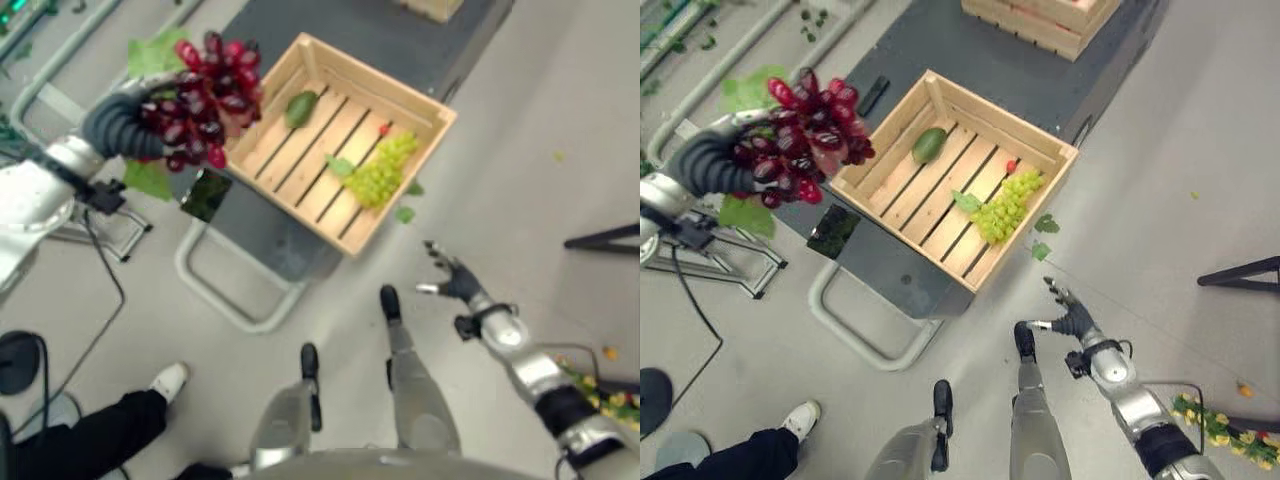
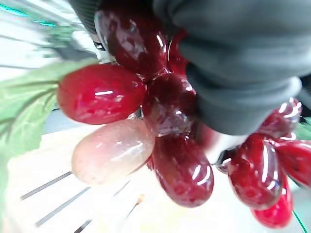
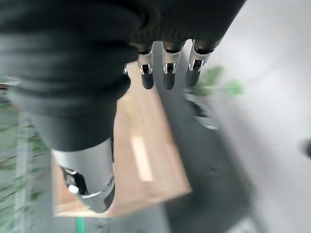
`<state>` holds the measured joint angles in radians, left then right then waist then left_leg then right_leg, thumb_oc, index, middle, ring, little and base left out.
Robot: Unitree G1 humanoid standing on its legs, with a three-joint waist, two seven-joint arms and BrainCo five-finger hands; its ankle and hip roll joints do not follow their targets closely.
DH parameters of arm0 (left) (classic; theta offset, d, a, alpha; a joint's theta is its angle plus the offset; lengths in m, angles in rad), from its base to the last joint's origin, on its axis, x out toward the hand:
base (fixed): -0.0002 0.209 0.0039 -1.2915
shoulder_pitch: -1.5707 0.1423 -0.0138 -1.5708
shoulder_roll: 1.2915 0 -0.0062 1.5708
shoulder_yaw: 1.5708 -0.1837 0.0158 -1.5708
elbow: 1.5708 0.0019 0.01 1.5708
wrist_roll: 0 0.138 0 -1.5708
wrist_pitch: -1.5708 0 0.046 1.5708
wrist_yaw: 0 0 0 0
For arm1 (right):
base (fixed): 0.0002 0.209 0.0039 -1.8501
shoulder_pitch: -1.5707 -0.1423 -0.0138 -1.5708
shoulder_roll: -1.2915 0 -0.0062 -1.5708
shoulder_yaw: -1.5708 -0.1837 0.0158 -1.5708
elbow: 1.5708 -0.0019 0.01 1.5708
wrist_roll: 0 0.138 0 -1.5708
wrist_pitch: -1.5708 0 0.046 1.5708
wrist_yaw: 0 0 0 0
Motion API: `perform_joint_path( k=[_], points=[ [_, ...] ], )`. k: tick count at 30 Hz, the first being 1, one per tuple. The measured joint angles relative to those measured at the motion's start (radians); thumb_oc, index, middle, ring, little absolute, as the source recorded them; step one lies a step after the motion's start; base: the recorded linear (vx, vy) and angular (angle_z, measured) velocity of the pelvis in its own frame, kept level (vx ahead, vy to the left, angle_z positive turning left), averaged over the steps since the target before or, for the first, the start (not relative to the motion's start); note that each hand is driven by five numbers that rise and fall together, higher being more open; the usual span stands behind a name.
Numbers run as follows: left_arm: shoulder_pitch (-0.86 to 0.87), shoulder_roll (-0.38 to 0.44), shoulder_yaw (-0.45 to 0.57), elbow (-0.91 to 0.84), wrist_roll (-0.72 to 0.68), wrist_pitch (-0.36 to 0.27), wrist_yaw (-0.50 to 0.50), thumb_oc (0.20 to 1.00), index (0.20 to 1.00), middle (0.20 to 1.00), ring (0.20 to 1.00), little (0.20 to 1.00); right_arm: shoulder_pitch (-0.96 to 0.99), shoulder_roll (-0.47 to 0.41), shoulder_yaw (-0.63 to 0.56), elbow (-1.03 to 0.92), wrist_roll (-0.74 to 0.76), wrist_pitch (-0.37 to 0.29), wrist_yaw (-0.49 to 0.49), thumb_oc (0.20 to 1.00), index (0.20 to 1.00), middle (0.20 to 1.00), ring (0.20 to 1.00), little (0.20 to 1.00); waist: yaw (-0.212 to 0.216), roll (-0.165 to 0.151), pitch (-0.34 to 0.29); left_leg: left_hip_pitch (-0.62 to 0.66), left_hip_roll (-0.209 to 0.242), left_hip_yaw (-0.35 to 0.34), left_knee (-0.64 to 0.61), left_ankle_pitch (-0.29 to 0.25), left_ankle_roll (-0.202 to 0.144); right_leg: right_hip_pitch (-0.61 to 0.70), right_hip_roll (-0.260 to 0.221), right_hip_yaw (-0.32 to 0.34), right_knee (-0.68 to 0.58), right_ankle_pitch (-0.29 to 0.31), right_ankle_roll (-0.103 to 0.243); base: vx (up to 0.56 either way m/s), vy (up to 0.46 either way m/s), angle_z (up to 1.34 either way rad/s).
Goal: Pick up the fruits from the basket on one side to the basket on the other side
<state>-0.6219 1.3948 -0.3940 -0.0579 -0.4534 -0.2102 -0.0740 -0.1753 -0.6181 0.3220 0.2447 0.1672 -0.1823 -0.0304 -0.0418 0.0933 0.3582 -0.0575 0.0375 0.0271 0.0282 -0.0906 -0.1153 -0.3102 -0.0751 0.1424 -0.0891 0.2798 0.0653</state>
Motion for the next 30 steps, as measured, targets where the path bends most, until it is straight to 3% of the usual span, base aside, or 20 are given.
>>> perform_joint_path(
  k=[8, 17, 22, 30],
  points=[
    [-0.088, -0.013, -0.101, -0.047, 0.133, -0.016, -0.017, 0.2, 0.2, 0.2, 0.2, 0.2, -0.032, -0.029, -0.039, -0.175, -0.021, 0.019, 0.031, 1.0, 1.0, 1.0, 1.0, 1.0, 0.004, 0.011, -0.067, 0.052, 0.0, -0.028, -0.022, 0.006, 0.008, 0.057, -0.009, -0.03, 0.0, -0.015, 0.002, 0.04, 0.011, 0.12],
    [-0.157, -0.048, -0.152, -0.059, 0.277, -0.012, -0.02, 0.2, 0.2, 0.2, 0.2, 0.2, -0.124, -0.022, -0.007, -0.183, -0.027, 0.073, 0.046, 1.0, 1.0, 1.0, 1.0, 1.0, 0.01, 0.005, -0.179, 0.065, -0.007, -0.031, -0.04, 0.01, 0.014, 0.065, -0.019, -0.037, -0.001, -0.025, 0.01, 0.04, 0.011, 0.02],
    [-0.223, -0.09, -0.178, -0.065, 0.326, -0.011, -0.021, 0.2, 0.2, 0.2, 0.2, 0.2, -0.218, -0.021, 0.054, -0.157, -0.029, 0.091, 0.05, 1.0, 1.0, 1.0, 1.0, 1.0, 0.019, 0.004, -0.196, 0.086, -0.004, -0.032, -0.044, 0.009, 0.014, 0.085, -0.017, -0.039, -0.001, -0.027, 0.009, 0.04, 0.007, 0.0],
    [-0.232, -0.138, -0.175, -0.097, 0.433, -0.009, -0.021, 0.2, 0.2, 0.2, 0.2, 0.2, -0.235, 0.06, 0.124, -0.157, -0.017, 0.109, 0.086, 1.0, 1.0, 1.0, 1.0, 1.0, 0.036, -0.04, -0.255, 0.097, -0.007, -0.031, -0.051, 0.011, 0.017, 0.092, -0.018, -0.039, -0.001, -0.038, 0.011, 0.0, 0.0, 0.0]
  ],
)
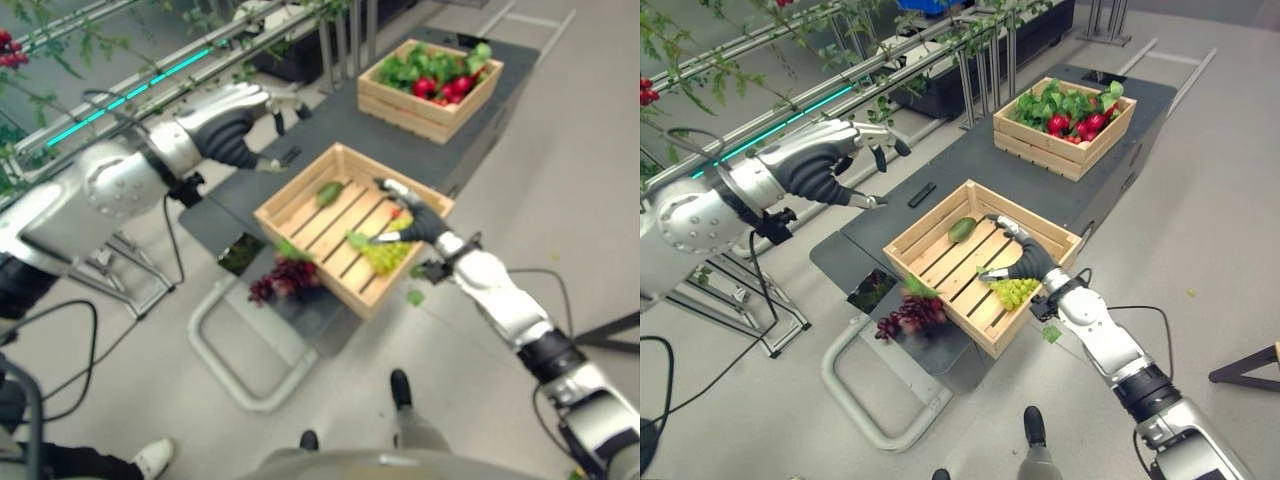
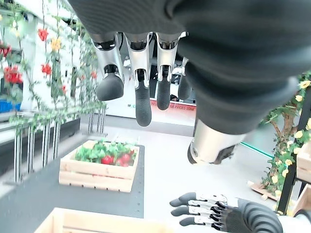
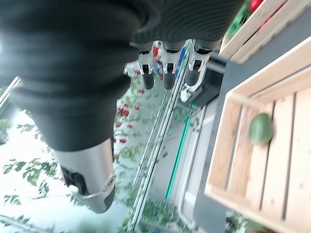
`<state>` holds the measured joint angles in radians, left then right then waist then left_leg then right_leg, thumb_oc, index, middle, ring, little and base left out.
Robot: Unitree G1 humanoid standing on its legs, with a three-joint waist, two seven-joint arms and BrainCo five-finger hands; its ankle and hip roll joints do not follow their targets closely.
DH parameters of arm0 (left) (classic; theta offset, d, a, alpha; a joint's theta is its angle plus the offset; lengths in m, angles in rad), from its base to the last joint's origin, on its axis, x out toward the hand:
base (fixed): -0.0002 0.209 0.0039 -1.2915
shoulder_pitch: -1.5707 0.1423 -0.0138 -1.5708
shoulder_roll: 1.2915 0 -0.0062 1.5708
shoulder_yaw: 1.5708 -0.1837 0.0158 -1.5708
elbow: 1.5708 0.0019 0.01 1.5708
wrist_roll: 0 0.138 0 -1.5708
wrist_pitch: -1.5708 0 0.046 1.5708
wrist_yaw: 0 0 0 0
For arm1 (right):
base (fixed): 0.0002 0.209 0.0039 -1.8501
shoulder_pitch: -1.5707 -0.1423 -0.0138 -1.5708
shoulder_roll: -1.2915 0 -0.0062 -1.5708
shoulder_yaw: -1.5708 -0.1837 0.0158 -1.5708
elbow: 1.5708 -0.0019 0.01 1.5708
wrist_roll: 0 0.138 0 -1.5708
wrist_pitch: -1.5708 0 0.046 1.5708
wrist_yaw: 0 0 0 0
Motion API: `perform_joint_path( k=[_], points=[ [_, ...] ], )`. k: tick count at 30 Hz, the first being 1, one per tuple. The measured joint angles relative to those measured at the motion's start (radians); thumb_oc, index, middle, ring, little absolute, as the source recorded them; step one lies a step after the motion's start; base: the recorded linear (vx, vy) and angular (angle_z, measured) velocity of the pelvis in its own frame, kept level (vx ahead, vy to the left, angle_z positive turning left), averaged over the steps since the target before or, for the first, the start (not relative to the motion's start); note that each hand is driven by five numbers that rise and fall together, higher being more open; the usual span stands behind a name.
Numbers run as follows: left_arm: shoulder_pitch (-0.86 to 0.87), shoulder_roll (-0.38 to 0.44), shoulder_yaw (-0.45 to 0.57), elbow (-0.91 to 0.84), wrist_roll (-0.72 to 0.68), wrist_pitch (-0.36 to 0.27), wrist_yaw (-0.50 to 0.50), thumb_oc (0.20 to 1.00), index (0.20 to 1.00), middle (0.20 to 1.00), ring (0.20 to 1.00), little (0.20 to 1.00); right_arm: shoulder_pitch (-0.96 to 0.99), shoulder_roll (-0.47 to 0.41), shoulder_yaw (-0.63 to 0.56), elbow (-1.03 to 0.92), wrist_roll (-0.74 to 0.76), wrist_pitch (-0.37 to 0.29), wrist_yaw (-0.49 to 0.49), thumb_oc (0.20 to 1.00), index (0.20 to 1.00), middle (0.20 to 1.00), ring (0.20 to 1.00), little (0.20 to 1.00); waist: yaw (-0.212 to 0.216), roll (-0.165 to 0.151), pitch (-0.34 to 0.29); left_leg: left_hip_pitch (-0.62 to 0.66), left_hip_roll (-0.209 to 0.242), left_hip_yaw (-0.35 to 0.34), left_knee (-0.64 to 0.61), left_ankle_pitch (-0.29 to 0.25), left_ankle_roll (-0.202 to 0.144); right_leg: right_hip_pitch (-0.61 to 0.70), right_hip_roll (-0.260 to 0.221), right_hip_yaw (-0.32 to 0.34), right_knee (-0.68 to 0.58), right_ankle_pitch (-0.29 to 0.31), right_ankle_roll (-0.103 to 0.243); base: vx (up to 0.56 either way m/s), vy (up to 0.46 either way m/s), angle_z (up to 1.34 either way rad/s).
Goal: Pick up the fruits from the basket on one side to the basket on the other side
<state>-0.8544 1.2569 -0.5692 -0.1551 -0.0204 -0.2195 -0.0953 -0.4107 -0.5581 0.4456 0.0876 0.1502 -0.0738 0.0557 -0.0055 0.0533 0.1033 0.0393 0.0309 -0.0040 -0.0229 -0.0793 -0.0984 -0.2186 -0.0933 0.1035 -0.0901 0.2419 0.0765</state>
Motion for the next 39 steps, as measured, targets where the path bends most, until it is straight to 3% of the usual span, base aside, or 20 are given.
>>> perform_joint_path(
  k=[11, 12, 13, 15, 20, 23, 26, 30, 33, 35, 39],
  points=[
    [0.013, -0.063, 0.002, -0.028, 0.085, 0.012, -0.022, 0.2, 0.2, 0.2, 0.2, 0.2, -0.016, 0.037, 0.035, 0.001, 0.062, 0.017, 0.031, 1.0, 1.0, 1.0, 1.0, 1.0, 0.021, -0.021, -0.02, 0.004, 0.0, 0.0, -0.002, 0.0, 0.002, 0.003, 0.0, 0.001, 0.0, 0.001, -0.002, 0.0, 0.0, 0.0],
    [0.025, -0.064, 0.005, -0.029, 0.085, 0.012, -0.022, 0.548, 0.548, 0.548, 0.548, 0.548, -0.016, 0.041, 0.035, 0.001, 0.063, 0.017, 0.034, 1.0, 1.0, 1.0, 1.0, 1.0, 0.019, -0.022, -0.023, 0.005, 0.0, 0.001, -0.004, 0.0, 0.002, 0.003, 0.0, 0.002, 0.0, 0.001, -0.002, 0.0, 0.0, 0.0],
    [0.034, -0.064, 0.007, -0.028, 0.085, 0.013, -0.022, 0.796, 0.796, 0.796, 0.796, 0.796, -0.016, 0.041, 0.035, 0.002, 0.068, 0.017, 0.036, 1.0, 1.0, 1.0, 1.0, 1.0, 0.019, -0.024, -0.024, 0.006, 0.0, 0.001, -0.005, 0.0, 0.002, 0.003, 0.001, 0.002, 0.0, 0.001, -0.002, 0.03, 0.005, -0.02],
    [0.052, -0.064, 0.017, -0.028, 0.085, 0.015, -0.022, 1.0, 1.0, 1.0, 1.0, 1.0, -0.016, 0.042, 0.035, 0.003, 0.068, 0.018, 0.037, 1.0, 1.0, 1.0, 1.0, 1.0, 0.019, -0.025, -0.027, 0.007, 0.0, 0.002, -0.006, 0.0, 0.002, 0.003, 0.001, 0.003, 0.0, 0.002, -0.001, 0.02, -0.001, -0.01],
    [0.152, -0.109, 0.128, -0.027, 0.091, 0.019, -0.019, 1.0, 1.0, 1.0, 1.0, 1.0, -0.003, 0.046, 0.024, 0.005, 0.067, 0.019, 0.039, 1.0, 1.0, 1.0, 1.0, 1.0, 0.019, -0.022, -0.038, 0.022, 0.002, 0.004, -0.018, 0.001, 0.003, 0.011, 0.004, 0.005, 0.0, 0.001, 0.002, 0.02, -0.003, -0.02],
    [0.297, -0.175, 0.267, -0.028, 0.096, 0.017, -0.002, 1.0, 1.0, 1.0, 1.0, 1.0, 0.112, 0.083, -0.081, -0.003, 0.068, 0.004, 0.035, 1.0, 1.0, 1.0, 1.0, 1.0, 0.02, -0.021, -0.052, 0.026, 0.002, 0.005, -0.024, 0.001, 0.006, 0.011, 0.003, 0.01, -0.001, -0.01, 0.004, 0.02, 0.005, -0.01],
    [0.404, -0.203, 0.337, -0.013, 0.097, 0.033, 0.014, 1.0, 1.0, 1.0, 1.0, 1.0, 0.255, 0.085, -0.146, 0.005, 0.069, -0.002, 0.018, 1.0, 1.0, 1.0, 1.0, 1.0, 0.015, -0.025, -0.056, 0.038, 0.0, 0.013, -0.036, 0.001, 0.009, 0.013, 0.003, 0.014, -0.001, -0.015, 0.008, 0.02, 0.015, -0.04],
    [0.509, -0.229, 0.376, 0.043, 0.096, 0.047, 0.029, 1.0, 1.0, 1.0, 1.0, 1.0, 0.424, 0.091, -0.208, 0.016, 0.059, -0.001, 0.005, 1.0, 1.0, 1.0, 1.0, 1.0, 0.003, -0.029, -0.054, 0.033, -0.003, 0.021, -0.038, 0.002, 0.012, 0.004, 0.002, 0.017, -0.001, -0.016, 0.01, -0.03, 0.006, -0.05],
    [0.547, -0.255, 0.385, 0.086, 0.094, 0.057, 0.037, 1.0, 1.0, 1.0, 1.0, 1.0, 0.501, 0.112, -0.239, 0.051, 0.035, -0.017, 0.0, 1.0, 1.0, 1.0, 1.0, 1.0, -0.04, -0.029, -0.047, 0.034, -0.004, 0.029, -0.042, 0.002, 0.012, -0.001, 0.006, 0.025, -0.001, -0.01, 0.014, -0.05, 0.01, -0.09],
    [0.563, -0.261, 0.394, 0.108, 0.092, 0.06, 0.039, 1.0, 1.0, 1.0, 1.0, 1.0, 0.534, 0.137, -0.294, 0.115, 0.033, -0.028, -0.013, 1.0, 1.0, 1.0, 1.0, 1.0, -0.043, -0.021, -0.032, 0.035, -0.007, 0.04, -0.05, 0.003, 0.015, -0.009, 0.003, 0.031, -0.001, -0.014, 0.014, -0.05, 0.023, -0.17],
    [0.555, -0.265, 0.393, 0.115, 0.082, 0.06, 0.04, 1.0, 1.0, 1.0, 1.0, 1.0, 0.573, 0.132, -0.356, 0.209, 0.017, -0.029, -0.04, 1.0, 1.0, 1.0, 1.0, 1.0, -0.091, 0.007, 0.016, 0.026, -0.022, 0.071, -0.055, 0.003, 0.023, -0.037, 0.001, 0.069, -0.001, -0.006, 0.024, -0.04, 0.018, -0.22]
  ],
)
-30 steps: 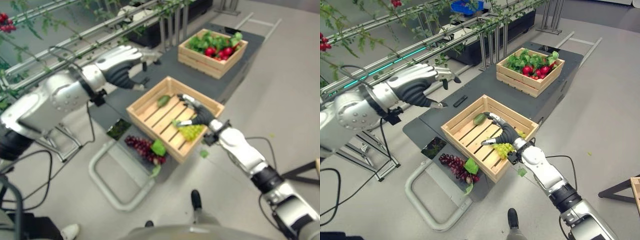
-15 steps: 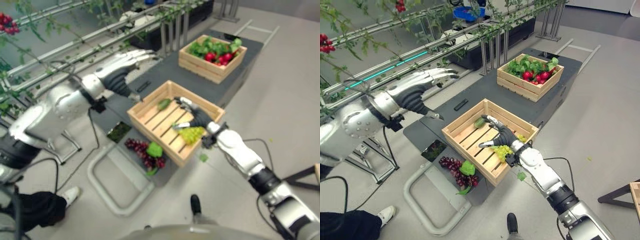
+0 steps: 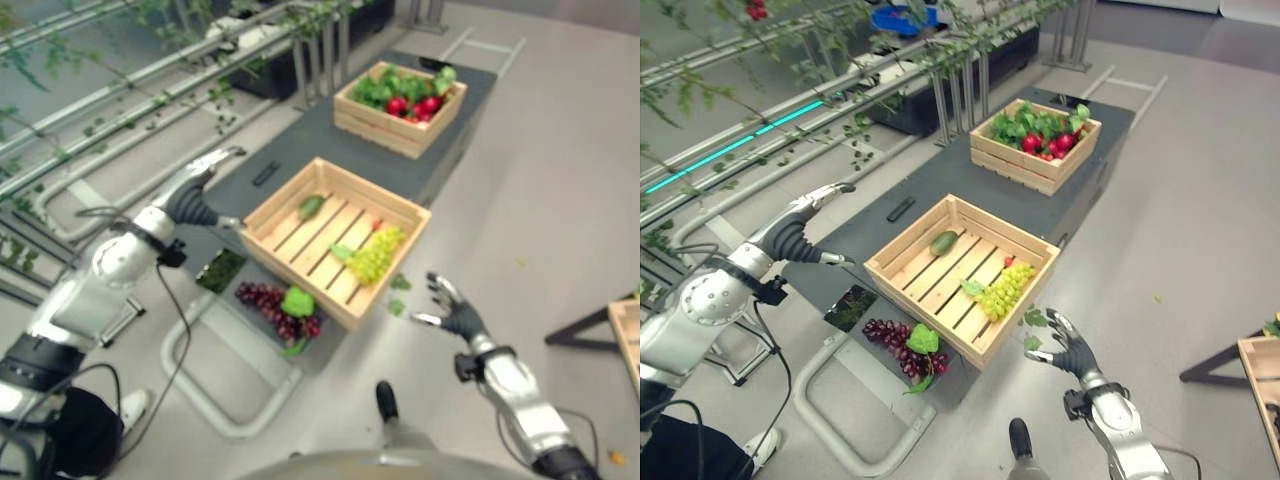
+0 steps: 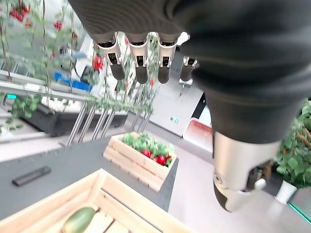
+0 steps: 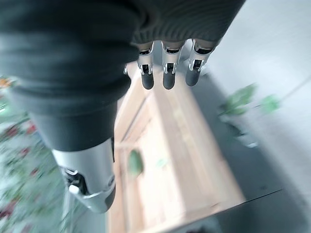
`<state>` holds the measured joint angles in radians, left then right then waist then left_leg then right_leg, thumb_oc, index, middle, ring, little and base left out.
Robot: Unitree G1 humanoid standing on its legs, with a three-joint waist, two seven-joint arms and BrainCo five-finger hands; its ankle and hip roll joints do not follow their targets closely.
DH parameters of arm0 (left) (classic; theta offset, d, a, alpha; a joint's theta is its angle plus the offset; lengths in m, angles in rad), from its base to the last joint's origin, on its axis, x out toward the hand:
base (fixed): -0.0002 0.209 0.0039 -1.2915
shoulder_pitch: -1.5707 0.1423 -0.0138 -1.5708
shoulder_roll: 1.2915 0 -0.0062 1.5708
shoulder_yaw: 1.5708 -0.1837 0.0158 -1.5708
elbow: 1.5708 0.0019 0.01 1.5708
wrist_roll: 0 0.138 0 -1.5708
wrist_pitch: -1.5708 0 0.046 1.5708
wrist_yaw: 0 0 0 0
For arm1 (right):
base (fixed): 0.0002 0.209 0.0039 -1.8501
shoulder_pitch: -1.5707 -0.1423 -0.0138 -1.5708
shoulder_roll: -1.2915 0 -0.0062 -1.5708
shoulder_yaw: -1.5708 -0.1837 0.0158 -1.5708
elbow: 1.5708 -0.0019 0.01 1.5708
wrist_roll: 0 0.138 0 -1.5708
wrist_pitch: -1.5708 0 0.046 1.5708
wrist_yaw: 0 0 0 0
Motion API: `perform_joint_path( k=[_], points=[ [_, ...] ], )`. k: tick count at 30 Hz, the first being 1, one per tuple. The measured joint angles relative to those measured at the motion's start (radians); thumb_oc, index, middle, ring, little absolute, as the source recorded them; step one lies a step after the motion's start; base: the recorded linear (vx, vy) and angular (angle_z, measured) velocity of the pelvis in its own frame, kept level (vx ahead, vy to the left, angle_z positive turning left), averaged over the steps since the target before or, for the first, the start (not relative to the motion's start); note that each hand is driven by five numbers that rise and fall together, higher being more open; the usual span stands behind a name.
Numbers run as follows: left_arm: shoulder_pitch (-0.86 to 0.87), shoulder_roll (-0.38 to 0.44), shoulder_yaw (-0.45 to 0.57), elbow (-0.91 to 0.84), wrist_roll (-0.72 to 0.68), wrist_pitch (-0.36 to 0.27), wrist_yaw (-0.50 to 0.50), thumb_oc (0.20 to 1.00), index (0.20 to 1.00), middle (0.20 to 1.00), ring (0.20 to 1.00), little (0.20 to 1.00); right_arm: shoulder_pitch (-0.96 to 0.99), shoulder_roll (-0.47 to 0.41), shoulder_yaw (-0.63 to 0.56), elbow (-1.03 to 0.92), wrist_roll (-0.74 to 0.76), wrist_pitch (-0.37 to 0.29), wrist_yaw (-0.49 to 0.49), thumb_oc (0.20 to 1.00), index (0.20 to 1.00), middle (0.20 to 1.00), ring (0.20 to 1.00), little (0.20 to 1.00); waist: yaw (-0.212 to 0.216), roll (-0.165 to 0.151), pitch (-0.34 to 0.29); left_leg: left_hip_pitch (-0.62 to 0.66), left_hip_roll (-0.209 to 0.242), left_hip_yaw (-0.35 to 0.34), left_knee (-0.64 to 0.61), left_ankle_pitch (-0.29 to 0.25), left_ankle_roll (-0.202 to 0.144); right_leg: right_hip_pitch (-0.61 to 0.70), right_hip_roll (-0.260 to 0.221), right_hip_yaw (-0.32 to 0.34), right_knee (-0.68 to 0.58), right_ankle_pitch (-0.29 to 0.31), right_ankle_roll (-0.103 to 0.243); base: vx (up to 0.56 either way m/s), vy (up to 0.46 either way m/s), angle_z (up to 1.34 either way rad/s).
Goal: Pick up the fruits from the basket on one side to the basket on the other side
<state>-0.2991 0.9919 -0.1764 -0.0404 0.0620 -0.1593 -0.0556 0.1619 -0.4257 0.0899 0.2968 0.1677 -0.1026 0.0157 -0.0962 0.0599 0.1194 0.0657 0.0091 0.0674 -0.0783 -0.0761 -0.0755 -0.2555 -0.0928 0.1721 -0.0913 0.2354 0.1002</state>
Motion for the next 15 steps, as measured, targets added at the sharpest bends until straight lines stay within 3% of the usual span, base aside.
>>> perform_joint_path(
  k=[6, 15],
  points=[
    [-0.132, -0.083, -0.075, 0.071, -0.007, -0.001, 0.037, 1.0, 1.0, 1.0, 1.0, 1.0, -0.014, -0.001, -0.014, 0.008, 0.0, -0.021, -0.037, 1.0, 1.0, 1.0, 1.0, 1.0, -0.047, 0.039, 0.048, -0.012, -0.008, 0.045, -0.002, -0.007, 0.005, -0.038, 0.008, 0.048, 0.0, 0.022, 0.006, -0.03, 0.032, -0.23],
    [-0.277, -0.186, -0.217, 0.149, -0.005, 0.0, 0.064, 1.0, 1.0, 1.0, 1.0, 1.0, -0.064, -0.008, -0.018, 0.199, -0.022, -0.047, -0.098, 1.0, 1.0, 1.0, 1.0, 1.0, -0.114, 0.084, 0.11, -0.015, -0.018, 0.114, -0.008, -0.013, 0.005, -0.083, 0.023, 0.1, 0.0, 0.021, 0.009, -0.02, 0.014, -0.22]
  ],
)
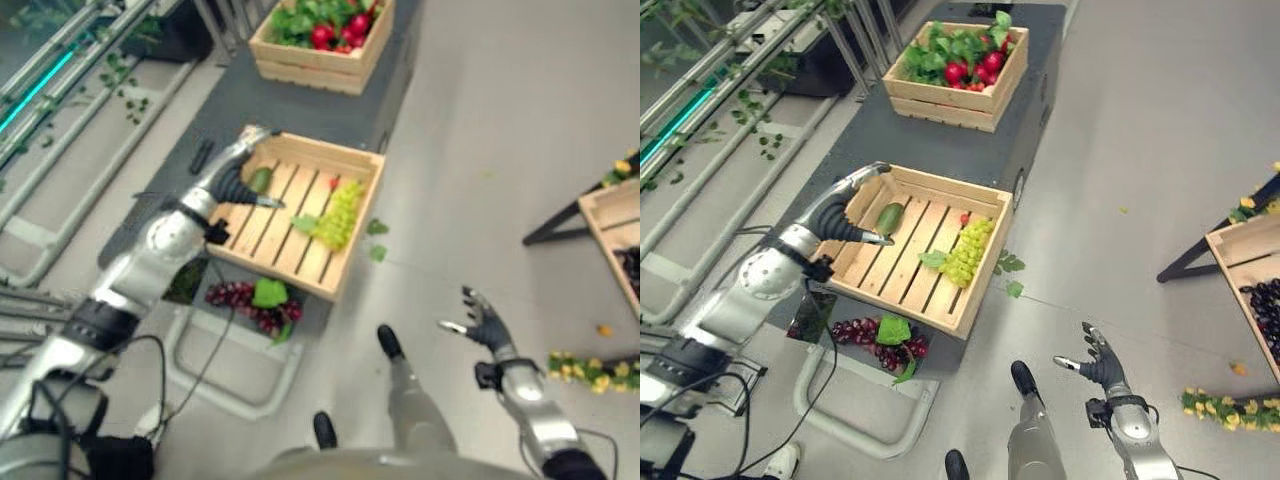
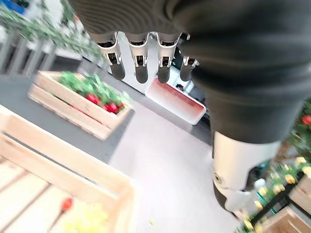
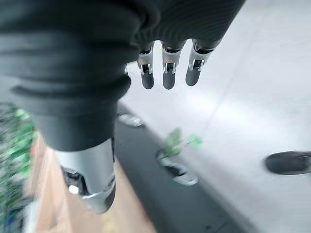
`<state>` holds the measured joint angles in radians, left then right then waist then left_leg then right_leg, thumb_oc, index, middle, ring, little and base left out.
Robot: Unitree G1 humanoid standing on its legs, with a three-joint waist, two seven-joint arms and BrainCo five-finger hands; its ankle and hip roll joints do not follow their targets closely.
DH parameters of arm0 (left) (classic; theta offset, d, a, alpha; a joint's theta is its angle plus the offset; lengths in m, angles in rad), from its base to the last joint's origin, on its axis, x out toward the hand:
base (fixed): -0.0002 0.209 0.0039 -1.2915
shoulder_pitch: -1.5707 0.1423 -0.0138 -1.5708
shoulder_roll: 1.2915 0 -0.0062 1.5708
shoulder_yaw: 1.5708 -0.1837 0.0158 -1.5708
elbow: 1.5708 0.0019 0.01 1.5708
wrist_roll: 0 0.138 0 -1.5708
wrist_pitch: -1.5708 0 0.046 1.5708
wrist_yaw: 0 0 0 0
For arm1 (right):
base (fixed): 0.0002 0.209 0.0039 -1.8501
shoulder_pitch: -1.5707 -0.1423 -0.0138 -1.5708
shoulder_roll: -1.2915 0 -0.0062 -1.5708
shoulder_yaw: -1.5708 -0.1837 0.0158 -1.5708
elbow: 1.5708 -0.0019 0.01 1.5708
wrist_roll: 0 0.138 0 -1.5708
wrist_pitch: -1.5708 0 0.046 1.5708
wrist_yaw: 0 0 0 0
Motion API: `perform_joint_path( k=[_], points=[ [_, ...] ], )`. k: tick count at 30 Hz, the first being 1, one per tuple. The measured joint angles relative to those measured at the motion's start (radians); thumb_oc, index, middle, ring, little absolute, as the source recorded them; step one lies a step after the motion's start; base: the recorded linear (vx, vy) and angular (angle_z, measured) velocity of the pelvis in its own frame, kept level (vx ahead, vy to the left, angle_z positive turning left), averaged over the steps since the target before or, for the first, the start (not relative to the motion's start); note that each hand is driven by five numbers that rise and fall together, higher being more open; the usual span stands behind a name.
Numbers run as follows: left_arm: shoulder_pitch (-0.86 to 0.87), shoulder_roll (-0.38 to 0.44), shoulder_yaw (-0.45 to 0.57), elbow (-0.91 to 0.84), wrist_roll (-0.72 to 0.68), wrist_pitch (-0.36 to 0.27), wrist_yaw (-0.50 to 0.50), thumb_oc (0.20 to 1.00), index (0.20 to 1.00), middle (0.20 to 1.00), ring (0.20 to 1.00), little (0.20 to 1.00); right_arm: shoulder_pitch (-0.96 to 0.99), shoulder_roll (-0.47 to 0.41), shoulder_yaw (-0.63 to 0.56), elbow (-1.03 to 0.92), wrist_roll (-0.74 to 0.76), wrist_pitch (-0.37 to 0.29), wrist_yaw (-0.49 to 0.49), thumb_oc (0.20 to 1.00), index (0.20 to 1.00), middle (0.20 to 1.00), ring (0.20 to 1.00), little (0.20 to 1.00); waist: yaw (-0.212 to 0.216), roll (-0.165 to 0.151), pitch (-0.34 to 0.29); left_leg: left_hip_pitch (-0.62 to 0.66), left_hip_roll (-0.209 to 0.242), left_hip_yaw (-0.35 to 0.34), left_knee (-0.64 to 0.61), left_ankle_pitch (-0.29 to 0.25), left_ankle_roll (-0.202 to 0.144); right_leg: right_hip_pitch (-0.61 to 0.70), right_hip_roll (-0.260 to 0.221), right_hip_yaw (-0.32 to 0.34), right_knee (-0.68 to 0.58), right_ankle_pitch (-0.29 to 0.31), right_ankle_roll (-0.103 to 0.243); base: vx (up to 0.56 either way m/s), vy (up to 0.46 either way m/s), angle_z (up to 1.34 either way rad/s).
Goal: Pick up the fruits from the basket on one side to the basket on the other side
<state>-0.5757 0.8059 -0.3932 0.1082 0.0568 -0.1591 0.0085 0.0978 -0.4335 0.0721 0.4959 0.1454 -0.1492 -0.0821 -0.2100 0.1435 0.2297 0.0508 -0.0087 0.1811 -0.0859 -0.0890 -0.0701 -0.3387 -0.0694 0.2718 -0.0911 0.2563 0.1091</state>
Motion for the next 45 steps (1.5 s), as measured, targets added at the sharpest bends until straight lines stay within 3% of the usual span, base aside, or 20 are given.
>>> perform_joint_path(
  k=[5, 10, 12, 15, 19, 26, 36, 43, 44, 45],
  points=[
    [-0.083, -0.037, -0.067, 0.093, 0.003, 0.007, 0.012, 1.0, 1.0, 1.0, 1.0, 1.0, -0.019, -0.017, -0.004, 0.062, -0.016, 0.001, -0.024, 1.0, 1.0, 1.0, 1.0, 1.0, -0.025, 0.026, 0.055, -0.011, -0.009, 0.026, 0.0, -0.001, 0.001, -0.023, 0.001, 0.022, 0.0, 0.004, 0.002, 0.0, 0.012, -0.15],
    [-0.173, -0.142, -0.139, 0.287, -0.005, 0.043, 0.031, 1.0, 1.0, 1.0, 1.0, 1.0, -0.053, -0.022, -0.002, 0.073, -0.016, 0.001, -0.039, 1.0, 1.0, 1.0, 1.0, 1.0, -0.069, 0.059, 0.115, -0.032, -0.024, 0.049, 0.0, -0.004, 0.007, -0.059, -0.001, 0.049, 0.0, 0.014, 0.011, -0.01, 0.012, -0.15],
    [-0.23, -0.203, -0.174, 0.402, -0.013, 0.049, 0.052, 1.0, 1.0, 1.0, 1.0, 1.0, -0.072, -0.028, -0.002, 0.073, -0.016, 0.0, -0.048, 1.0, 1.0, 1.0, 1.0, 1.0, -0.074, 0.071, 0.129, -0.043, -0.024, 0.064, 0.0, -0.004, 0.008, -0.075, -0.003, 0.056, 0.0, 0.022, 0.013, 0.0, 0.018, -0.21],
    [-0.307, -0.321, -0.198, 0.616, -0.042, 0.069, 0.082, 1.0, 1.0, 1.0, 1.0, 1.0, -0.111, -0.035, 0.008, 0.061, -0.016, -0.002, -0.076, 1.0, 1.0, 1.0, 1.0, 1.0, -0.12, 0.083, 0.162, -0.049, -0.037, 0.094, 0.0, -0.006, 0.009, -0.096, 0.002, 0.079, 0.0, 0.029, 0.019, 0.0, 0.031, -0.25],
    [-0.377, -0.4, -0.211, 0.757, -0.094, 0.061, 0.124, 1.0, 1.0, 1.0, 1.0, 1.0, -0.13, -0.051, 0.017, 0.034, -0.015, -0.006, -0.106, 1.0, 1.0, 1.0, 1.0, 1.0, -0.139, 0.102, 0.197, -0.054, -0.047, 0.106, -0.001, -0.007, 0.011, -0.109, 0.0, 0.098, 0.0, 0.029, 0.019, 0.01, 0.042, -0.14],
    [-0.405, -0.436, -0.184, 0.85, -0.181, 0.054, 0.167, 1.0, 1.0, 1.0, 1.0, 1.0, -0.147, -0.053, 0.02, 0.025, -0.015, -0.03, -0.15, 1.0, 1.0, 1.0, 1.0, 1.0, -0.144, 0.103, 0.223, -0.064, -0.062, 0.131, -0.001, -0.009, 0.014, -0.131, -0.001, 0.125, 0.0, 0.036, 0.022, 0.0, -0.01, -0.11],
    [-0.427, -0.433, -0.13, 0.909, -0.221, 0.033, 0.243, 1.0, 1.0, 1.0, 1.0, 1.0, -0.154, -0.037, 0.084, 0.03, 0.021, -0.053, -0.201, 1.0, 1.0, 1.0, 1.0, 1.0, -0.159, 0.077, 0.243, -0.084, -0.066, 0.149, -0.005, -0.007, 0.018, -0.167, 0.0, 0.13, 0.0, 0.036, 0.022, 0.0, -0.036, -0.1],
    [-0.294, -0.32, -0.126, 0.667, -0.369, -0.005, 0.225, 1.0, 1.0, 1.0, 1.0, 1.0, -0.157, -0.015, 0.093, 0.025, 0.033, -0.065, -0.215, 1.0, 1.0, 1.0, 1.0, 1.0, -0.145, 0.071, 0.249, -0.103, -0.061, 0.147, -0.001, -0.01, 0.013, -0.192, 0.006, 0.13, 0.001, 0.039, 0.023, 0.01, -0.035, -0.06],
    [-0.196, -0.255, -0.126, 0.488, -0.408, -0.005, 0.223, 1.0, 1.0, 1.0, 1.0, 1.0, -0.148, -0.015, 0.09, 0.018, 0.033, -0.071, -0.218, 1.0, 1.0, 1.0, 1.0, 1.0, -0.129, 0.071, 0.25, -0.109, -0.056, 0.146, -0.001, -0.015, 0.008, -0.196, 0.013, 0.13, 0.001, 0.044, 0.017, 0.01, -0.048, -0.07],
    [-0.17, -0.241, -0.128, 0.456, -0.415, -0.023, 0.216, 1.0, 1.0, 1.0, 1.0, 1.0, -0.136, -0.016, 0.085, 0.017, 0.033, -0.073, -0.22, 1.0, 1.0, 1.0, 1.0, 1.0, -0.125, 0.072, 0.251, -0.112, -0.055, 0.145, -0.001, -0.015, 0.007, -0.197, 0.014, 0.129, 0.001, 0.055, 0.013, 0.01, -0.047, 0.01]
  ],
)
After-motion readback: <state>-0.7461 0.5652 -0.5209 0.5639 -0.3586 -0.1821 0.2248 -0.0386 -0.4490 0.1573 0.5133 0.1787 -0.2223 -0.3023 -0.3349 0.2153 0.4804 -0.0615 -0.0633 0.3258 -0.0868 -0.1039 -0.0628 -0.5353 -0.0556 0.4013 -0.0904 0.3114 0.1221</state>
